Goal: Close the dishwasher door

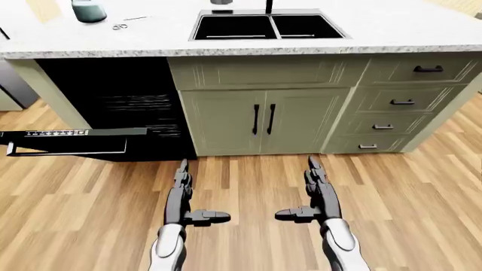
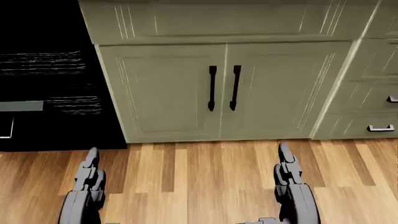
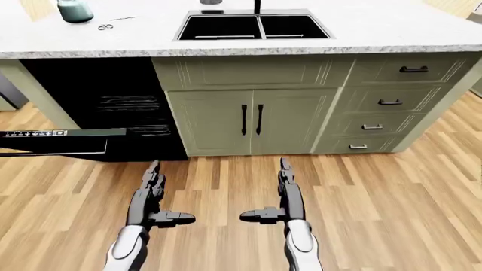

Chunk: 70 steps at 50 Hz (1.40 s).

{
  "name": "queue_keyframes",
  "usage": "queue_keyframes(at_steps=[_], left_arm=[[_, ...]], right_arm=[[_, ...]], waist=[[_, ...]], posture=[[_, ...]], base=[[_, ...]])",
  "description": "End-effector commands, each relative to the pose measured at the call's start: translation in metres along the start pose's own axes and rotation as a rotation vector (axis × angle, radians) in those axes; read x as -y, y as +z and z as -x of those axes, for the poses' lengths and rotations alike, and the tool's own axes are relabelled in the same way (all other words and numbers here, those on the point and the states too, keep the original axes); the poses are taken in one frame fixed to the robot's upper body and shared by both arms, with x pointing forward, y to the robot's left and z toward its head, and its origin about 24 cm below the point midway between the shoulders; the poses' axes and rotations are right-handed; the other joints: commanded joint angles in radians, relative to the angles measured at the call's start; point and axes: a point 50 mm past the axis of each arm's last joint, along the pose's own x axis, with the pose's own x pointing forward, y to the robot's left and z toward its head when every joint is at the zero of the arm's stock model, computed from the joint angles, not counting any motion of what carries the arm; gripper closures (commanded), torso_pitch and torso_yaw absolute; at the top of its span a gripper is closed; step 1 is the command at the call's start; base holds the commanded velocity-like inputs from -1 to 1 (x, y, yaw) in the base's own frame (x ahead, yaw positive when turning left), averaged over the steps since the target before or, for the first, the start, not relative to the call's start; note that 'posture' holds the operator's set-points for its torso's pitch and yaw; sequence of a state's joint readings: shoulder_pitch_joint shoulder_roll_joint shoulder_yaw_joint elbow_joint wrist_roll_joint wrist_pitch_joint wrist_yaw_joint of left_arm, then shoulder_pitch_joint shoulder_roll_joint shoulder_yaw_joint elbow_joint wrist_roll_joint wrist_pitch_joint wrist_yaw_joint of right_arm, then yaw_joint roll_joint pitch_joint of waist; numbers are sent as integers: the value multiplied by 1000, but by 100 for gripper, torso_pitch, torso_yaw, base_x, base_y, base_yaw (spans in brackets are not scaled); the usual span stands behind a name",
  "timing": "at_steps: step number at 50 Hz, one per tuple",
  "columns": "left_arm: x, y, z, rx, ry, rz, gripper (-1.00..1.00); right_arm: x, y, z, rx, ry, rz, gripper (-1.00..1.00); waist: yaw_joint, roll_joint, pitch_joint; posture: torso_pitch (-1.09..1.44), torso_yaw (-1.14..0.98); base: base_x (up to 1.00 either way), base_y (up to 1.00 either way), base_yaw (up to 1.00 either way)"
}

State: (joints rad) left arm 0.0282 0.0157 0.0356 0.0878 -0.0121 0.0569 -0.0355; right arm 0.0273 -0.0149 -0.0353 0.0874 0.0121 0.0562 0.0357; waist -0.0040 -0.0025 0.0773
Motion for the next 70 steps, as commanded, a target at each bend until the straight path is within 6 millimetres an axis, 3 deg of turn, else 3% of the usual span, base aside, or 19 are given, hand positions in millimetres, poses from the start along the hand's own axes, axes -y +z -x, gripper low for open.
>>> queue_keyframes(at_steps=[1,3,4,5,7,20,21,25,40,47,52,53,55,56,58,60,70], left_arm=[[3,31,-5,167,-12,-5,-100],[3,30,-6,166,-14,-6,-100],[3,31,-5,167,-17,-3,-100],[3,31,-5,167,-16,-3,-100],[3,31,-5,166,-15,-3,-100],[5,30,-5,160,-25,-8,-100],[6,30,-4,160,-26,-7,-100],[9,27,-3,153,-38,-17,-100],[9,28,-2,156,-41,-19,-100],[9,28,-1,156,-40,-19,-100],[9,29,-1,157,-40,-16,-100],[9,29,-1,157,-40,-17,-100],[9,30,0,158,-41,-16,-100],[10,29,-1,158,-41,-17,-100],[10,29,-1,157,-42,-17,-100],[10,29,-1,156,-43,-17,-100],[11,29,0,156,-45,-19,-100]], right_arm=[[-1,30,0,182,5,11,-100],[2,28,-2,176,-27,47,-100],[1,28,-3,177,-13,40,-100],[0,27,-3,173,-12,43,-100],[0,28,-2,173,-8,39,-100],[4,27,-1,170,-36,28,-100],[3,30,-1,169,-33,32,-100],[-1,25,-1,151,-13,61,-100],[-3,30,2,153,-7,66,-100],[-4,29,2,150,-1,67,-100],[-4,28,2,151,0,68,-100],[-4,30,2,151,0,68,-100],[-4,29,3,151,-1,67,-100],[-4,27,3,152,-1,67,-100],[-4,26,2,149,0,69,-100],[-5,26,2,149,1,70,-100],[-5,27,2,147,3,71,-100]], waist=[[-2,-8,-1],[4,-1,-61],[5,-2,-51],[4,-6,-17],[4,-9,-69],[8,-5,-87],[11,0,-104],[22,-4,-66],[88,-1,-49],[118,19,-53],[114,-23,-39],[106,-42,-32],[76,-106,-26],[58,-73,-28],[56,-84,-34],[48,-72,-43],[22,55,-39]], posture=[[0,0],[0,0],[0,0],[0,0],[0,0],[0,0],[0,0],[0,0],[0,0],[0,0],[0,0],[0,0],[0,0],[0,0],[0,0],[0,0],[0,0]], base=[[0,0,0],[0,0,0],[0,0,0],[0,0,0],[0,0,0],[0,0,0],[0,0,11],[0,0,78],[0,0,93],[0,0,93],[0,0,93],[0,0,94],[0,0,93],[0,0,94],[0,0,93],[0,0,93],[0,0,93]])
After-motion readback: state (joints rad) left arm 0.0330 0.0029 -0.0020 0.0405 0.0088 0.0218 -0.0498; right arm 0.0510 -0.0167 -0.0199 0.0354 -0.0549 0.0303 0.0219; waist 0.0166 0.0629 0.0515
